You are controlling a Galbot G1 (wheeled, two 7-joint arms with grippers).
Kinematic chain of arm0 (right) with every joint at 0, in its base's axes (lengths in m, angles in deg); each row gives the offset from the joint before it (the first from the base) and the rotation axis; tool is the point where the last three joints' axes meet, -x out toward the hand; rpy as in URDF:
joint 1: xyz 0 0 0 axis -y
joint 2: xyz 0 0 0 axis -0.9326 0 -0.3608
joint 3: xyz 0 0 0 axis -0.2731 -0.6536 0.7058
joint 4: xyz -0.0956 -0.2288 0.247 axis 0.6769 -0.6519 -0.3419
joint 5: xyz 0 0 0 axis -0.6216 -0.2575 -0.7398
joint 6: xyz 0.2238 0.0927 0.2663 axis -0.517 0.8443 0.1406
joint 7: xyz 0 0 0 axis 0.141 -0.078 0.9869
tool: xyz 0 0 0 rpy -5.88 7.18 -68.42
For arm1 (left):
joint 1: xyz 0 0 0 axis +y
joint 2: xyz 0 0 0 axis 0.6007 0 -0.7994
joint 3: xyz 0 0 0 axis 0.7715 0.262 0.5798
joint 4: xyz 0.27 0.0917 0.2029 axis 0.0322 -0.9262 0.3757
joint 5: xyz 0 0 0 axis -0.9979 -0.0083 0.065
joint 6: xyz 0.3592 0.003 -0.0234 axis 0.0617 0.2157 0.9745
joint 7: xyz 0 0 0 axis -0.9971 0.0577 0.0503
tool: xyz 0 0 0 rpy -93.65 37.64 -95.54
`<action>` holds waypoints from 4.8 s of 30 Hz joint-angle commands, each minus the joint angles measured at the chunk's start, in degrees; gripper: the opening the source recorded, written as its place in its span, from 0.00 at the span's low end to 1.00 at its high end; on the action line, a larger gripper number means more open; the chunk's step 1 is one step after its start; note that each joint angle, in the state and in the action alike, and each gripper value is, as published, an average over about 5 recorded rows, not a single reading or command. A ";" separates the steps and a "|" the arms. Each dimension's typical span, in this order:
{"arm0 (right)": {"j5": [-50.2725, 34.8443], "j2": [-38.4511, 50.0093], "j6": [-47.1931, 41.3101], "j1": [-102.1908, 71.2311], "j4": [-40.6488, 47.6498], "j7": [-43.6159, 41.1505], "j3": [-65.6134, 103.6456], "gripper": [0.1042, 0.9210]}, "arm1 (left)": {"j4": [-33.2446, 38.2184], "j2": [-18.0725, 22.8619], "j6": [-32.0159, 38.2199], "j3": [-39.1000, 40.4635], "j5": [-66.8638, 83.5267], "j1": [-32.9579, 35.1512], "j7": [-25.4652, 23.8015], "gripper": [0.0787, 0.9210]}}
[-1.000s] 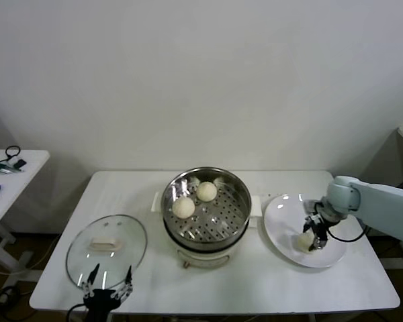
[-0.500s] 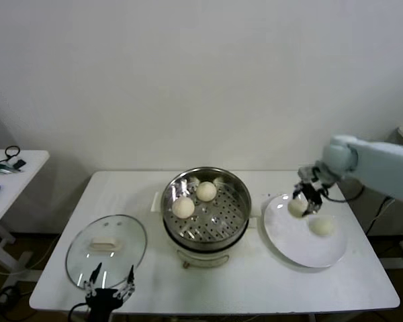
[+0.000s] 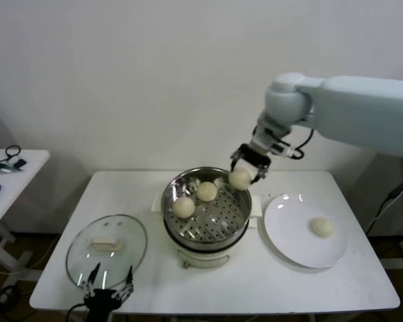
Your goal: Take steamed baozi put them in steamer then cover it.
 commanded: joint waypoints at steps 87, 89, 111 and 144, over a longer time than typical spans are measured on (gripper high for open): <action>6.16 18.57 -20.38 -42.84 37.00 3.07 19.28 0.88 | -1.95 0.88 1.10 -1.30 0.07 0.51 0.64 0.88; 6.27 18.15 -20.44 -43.33 37.30 3.27 19.80 0.88 | -1.91 0.90 1.10 -1.30 0.07 0.52 0.65 0.88; -7.59 20.37 -23.21 -19.05 24.32 1.71 1.92 0.63 | -1.69 0.71 1.08 -1.08 0.02 0.61 0.85 0.88; -31.81 -1.38 -43.05 -7.79 -1.35 18.39 -6.57 0.63 | -0.28 0.21 0.98 -0.94 0.14 0.65 1.67 0.88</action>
